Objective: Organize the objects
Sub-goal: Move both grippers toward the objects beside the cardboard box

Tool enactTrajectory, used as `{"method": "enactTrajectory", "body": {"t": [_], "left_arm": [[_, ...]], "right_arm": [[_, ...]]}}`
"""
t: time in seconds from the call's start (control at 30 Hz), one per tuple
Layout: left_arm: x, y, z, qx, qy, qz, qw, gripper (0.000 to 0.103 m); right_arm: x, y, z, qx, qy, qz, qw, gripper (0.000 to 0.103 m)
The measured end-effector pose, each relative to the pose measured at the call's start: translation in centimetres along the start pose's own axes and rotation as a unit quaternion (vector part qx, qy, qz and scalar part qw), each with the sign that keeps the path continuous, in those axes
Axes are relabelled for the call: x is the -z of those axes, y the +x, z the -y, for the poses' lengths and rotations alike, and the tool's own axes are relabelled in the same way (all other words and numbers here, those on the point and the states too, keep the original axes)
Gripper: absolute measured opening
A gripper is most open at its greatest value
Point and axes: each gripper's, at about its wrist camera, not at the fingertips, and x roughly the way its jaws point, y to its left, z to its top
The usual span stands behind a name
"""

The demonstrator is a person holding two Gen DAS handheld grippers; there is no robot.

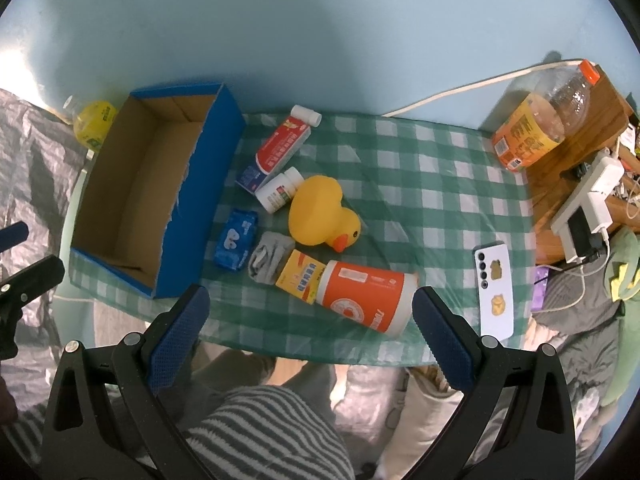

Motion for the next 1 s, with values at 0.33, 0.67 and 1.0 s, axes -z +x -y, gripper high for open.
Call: {"method": "enactTrajectory", "body": {"t": [0.33,0.67,1.0], "left_arm": [[-0.3,0.2,0.5,0.01,0.038,-0.005,0.9992,0.097],[-0.3,0.2,0.4,0.019,0.09,-0.002,0.9957,0.097],[0.0,0.3,1.3,0.04,0.133,0.003,0.9903,0.097]], "right_arm": [[0.2,0.0,0.5,0.002,0.007,0.002,1.0,0.102],[0.0,0.0,0.9,0.0,0.008,0.003,1.0,0.102],[-0.1,0.2,1.0,0.0,0.013,0.004,1.0,0.102]]}}
